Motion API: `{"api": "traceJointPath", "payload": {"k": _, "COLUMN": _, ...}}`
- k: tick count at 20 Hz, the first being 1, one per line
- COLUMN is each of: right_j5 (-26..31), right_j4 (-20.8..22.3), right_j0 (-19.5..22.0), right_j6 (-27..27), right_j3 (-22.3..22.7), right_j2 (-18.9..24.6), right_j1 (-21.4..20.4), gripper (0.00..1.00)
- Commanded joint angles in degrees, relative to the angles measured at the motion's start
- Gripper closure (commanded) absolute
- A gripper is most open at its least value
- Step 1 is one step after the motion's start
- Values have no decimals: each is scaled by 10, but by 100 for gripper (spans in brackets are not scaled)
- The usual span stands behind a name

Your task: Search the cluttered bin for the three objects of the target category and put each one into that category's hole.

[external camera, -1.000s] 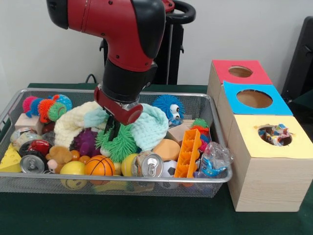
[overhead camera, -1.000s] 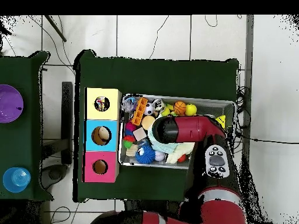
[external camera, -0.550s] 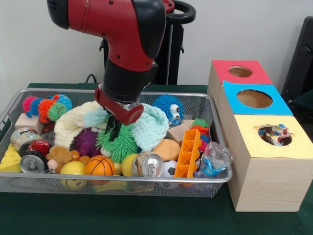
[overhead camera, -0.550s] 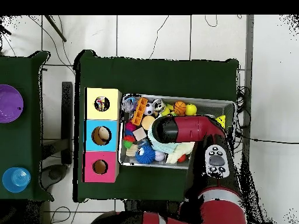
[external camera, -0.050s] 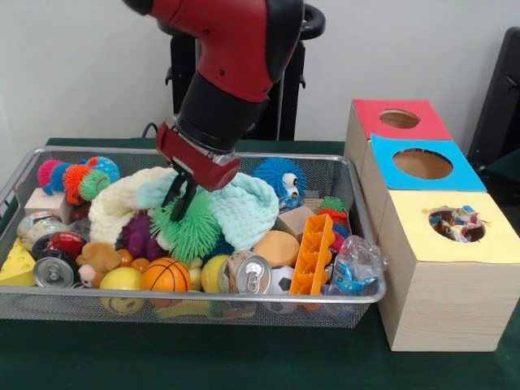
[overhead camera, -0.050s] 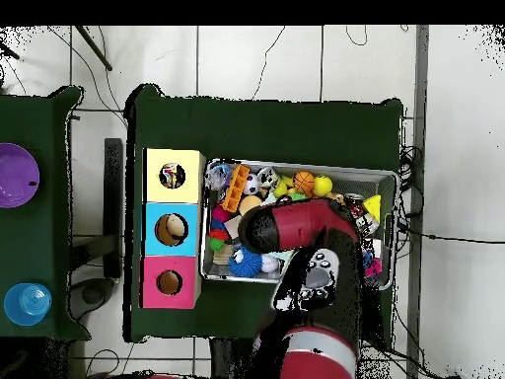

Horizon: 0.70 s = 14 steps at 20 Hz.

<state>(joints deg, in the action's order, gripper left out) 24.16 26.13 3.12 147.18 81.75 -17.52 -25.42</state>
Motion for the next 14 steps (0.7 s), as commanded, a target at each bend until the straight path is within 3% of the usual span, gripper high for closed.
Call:
{"api": "traceJointPath", "payload": {"k": 1, "right_j5": -81, "right_j4": -4, "right_j0": -54, "right_j6": 207, "right_j3": -48, "right_j2": -129, "right_j1": 35, "gripper": 100}}
{"api": "traceJointPath", "payload": {"k": 5, "right_j5": -97, "right_j4": -42, "right_j0": -75, "right_j6": 210, "right_j3": -46, "right_j2": -172, "right_j1": 53, "gripper": 100}}
{"api": "traceJointPath", "payload": {"k": 10, "right_j5": -137, "right_j4": -96, "right_j0": -114, "right_j6": 266, "right_j3": -57, "right_j2": -266, "right_j1": 101, "gripper": 100}}
{"api": "traceJointPath", "payload": {"k": 14, "right_j5": -145, "right_j4": -124, "right_j0": -117, "right_j6": 241, "right_j3": -47, "right_j2": -272, "right_j1": 106, "gripper": 100}}
